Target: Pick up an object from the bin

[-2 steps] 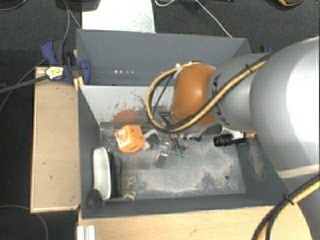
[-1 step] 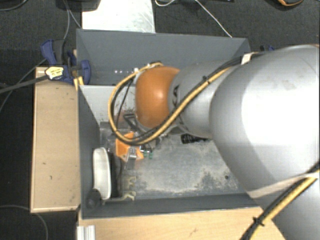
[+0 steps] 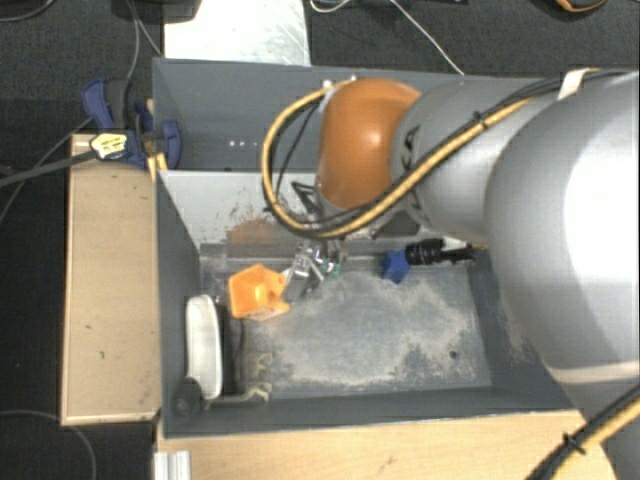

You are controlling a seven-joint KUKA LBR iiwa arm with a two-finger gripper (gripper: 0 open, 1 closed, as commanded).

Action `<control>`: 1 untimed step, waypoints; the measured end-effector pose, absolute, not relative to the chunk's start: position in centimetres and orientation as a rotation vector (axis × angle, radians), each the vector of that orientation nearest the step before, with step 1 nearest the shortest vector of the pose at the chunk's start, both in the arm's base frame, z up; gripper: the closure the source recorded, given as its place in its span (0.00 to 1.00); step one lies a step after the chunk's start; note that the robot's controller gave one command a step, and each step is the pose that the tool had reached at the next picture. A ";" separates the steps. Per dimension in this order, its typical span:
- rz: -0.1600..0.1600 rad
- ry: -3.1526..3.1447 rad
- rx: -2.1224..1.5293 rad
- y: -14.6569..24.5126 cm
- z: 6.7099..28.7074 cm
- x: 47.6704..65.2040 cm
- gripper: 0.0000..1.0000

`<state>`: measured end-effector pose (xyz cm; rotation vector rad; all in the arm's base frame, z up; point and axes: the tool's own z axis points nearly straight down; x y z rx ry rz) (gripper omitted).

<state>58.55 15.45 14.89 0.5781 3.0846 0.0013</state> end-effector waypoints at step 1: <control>0.010 3.106 0.439 16.5 6.9 57.2 0.00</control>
Offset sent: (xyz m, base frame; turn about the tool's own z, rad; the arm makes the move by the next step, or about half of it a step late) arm -0.0504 0.0394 -0.0707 -0.2559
